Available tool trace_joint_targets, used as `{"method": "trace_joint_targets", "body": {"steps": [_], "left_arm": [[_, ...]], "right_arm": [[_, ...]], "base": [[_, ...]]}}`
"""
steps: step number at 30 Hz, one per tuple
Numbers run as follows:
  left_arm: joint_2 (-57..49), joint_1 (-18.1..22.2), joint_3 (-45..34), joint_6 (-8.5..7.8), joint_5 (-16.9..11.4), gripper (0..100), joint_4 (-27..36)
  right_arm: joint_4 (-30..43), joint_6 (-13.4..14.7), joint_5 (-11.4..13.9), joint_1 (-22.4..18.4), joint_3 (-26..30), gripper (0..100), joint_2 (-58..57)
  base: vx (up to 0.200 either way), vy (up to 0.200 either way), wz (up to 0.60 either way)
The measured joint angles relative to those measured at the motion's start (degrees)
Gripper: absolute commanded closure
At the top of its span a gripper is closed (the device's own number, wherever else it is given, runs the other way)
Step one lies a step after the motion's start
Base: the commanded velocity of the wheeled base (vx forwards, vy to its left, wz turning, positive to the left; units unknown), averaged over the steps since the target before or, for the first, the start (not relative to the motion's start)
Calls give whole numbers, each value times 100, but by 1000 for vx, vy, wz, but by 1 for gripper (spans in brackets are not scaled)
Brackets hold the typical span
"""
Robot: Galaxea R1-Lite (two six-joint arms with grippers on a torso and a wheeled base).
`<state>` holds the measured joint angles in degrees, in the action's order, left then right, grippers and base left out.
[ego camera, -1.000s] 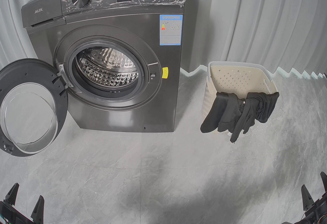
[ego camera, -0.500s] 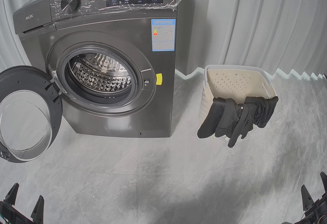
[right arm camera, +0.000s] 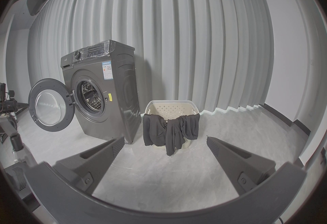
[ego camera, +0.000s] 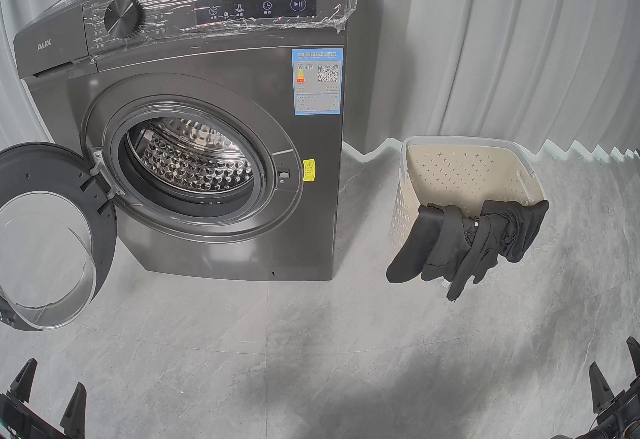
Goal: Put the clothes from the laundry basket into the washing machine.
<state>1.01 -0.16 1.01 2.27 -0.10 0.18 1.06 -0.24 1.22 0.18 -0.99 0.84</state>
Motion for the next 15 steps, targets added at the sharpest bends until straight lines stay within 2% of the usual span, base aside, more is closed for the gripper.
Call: {"method": "trace_joint_targets", "body": {"steps": [15], "left_arm": [[0,0,0,16,0,0,2]], "right_arm": [[-2,0,0,-5,-2,0,1]], "base": [[0,-200,0]]}}
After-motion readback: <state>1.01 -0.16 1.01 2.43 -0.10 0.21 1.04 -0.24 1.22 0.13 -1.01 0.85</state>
